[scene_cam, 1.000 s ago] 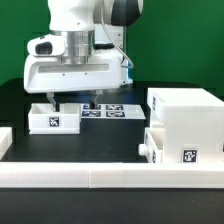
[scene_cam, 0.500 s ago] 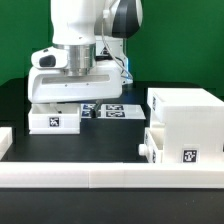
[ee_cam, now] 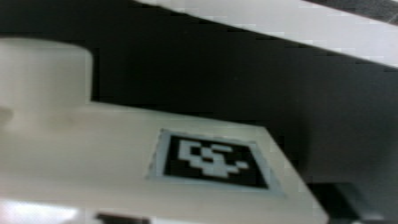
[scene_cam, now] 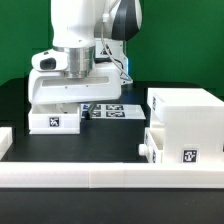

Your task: Assemble drawer

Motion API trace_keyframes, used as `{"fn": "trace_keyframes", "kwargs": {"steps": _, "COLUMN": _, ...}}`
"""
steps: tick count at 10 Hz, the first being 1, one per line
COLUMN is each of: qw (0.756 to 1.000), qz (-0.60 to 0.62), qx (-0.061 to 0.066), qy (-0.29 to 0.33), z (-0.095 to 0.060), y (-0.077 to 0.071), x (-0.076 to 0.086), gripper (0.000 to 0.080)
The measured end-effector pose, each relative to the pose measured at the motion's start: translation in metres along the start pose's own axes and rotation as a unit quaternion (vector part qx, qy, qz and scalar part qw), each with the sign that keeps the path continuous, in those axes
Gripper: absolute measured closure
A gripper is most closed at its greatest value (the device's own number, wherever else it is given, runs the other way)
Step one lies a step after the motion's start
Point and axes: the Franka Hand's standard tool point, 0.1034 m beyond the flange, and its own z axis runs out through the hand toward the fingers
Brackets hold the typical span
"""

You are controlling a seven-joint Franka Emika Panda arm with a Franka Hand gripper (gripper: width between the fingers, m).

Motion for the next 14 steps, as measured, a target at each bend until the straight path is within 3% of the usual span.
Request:
{"fn": "trace_keyframes", "kwargs": {"steps": 1, "qw": 1.000, "qz": -0.002, "qx": 0.000, "qy": 0.000, "z": 0.000, "y": 0.000, "x": 0.000, "gripper": 0.0461}}
{"fn": "trace_keyframes", "kwargs": {"steps": 2, "qw": 1.000, "qz": -0.003, "qx": 0.000, "qy": 0.000, "z": 0.000, "y": -0.001, "x": 0.000, "gripper": 0.0644}}
{"fn": "trace_keyframes", "kwargs": {"steps": 3, "qw": 1.000, "qz": -0.006, "qx": 0.000, "qy": 0.000, "z": 0.000, "y": -0.003, "x": 0.001, "gripper": 0.0757}}
{"fn": "trace_keyframes", "kwargs": {"steps": 6, "qw": 1.000, "qz": -0.017, "qx": 0.001, "qy": 0.001, "z": -0.007, "y": -0.009, "x": 0.010, "gripper": 0.0757}}
{"fn": "trace_keyframes", "kwargs": {"steps": 9, "qw": 0.998, "qz": -0.066, "qx": -0.002, "qy": 0.012, "z": -0.037, "y": -0.033, "x": 0.050, "gripper": 0.0757}}
{"fn": "trace_keyframes", "kwargs": {"steps": 11, "qw": 0.989, "qz": -0.151, "qx": 0.000, "qy": 0.009, "z": -0.050, "y": -0.032, "x": 0.079, "gripper": 0.0757}}
{"fn": "trace_keyframes", "kwargs": {"steps": 14, "qw": 0.979, "qz": -0.206, "qx": -0.005, "qy": 0.004, "z": -0.058, "y": -0.036, "x": 0.103, "gripper": 0.0757}}
